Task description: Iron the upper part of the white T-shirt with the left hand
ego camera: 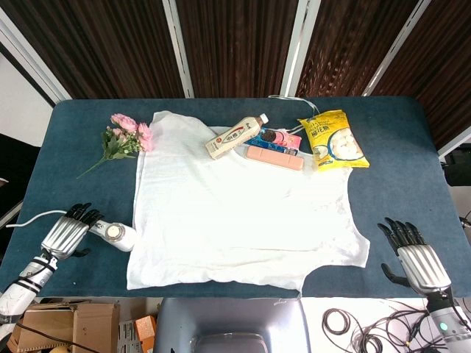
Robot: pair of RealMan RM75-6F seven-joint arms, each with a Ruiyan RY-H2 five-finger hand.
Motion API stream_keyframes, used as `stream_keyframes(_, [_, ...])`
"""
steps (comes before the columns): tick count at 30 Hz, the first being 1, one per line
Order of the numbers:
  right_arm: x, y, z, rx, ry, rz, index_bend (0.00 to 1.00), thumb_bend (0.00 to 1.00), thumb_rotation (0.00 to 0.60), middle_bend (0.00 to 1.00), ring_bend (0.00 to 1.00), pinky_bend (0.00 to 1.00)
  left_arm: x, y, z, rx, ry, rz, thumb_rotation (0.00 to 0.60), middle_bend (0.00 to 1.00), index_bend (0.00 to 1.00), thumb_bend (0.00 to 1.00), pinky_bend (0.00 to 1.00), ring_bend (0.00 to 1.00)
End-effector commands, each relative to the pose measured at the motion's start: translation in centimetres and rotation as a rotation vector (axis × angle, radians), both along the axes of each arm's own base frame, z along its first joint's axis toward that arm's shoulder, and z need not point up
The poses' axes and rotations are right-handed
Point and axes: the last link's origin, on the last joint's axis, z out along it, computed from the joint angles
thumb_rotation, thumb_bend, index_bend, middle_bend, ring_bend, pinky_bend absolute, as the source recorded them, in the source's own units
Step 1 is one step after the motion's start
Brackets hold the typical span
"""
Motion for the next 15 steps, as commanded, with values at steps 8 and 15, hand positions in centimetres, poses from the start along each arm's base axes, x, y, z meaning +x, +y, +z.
stream_keyframes(8, [0.07,-0.13,-0.27,0.008,0.004,0.000,0.00,0.31,0.600,0.00,0.00,0.00,0.22,-0.04,0.06,0.020,0.043,-0.018,0.600,0.30,0.30,0.10,0.19,0.18])
stream_keyframes(15, [-0.02,-0.11,-0.10,0.003,0.005,-0.004,0.00,0.31,0.600,0.00,0.00,0.00,0.11,-0.04,-0.02,0.017,0.059,-0.019,0.600,0.33,0.36,0.10,0.21,0.22])
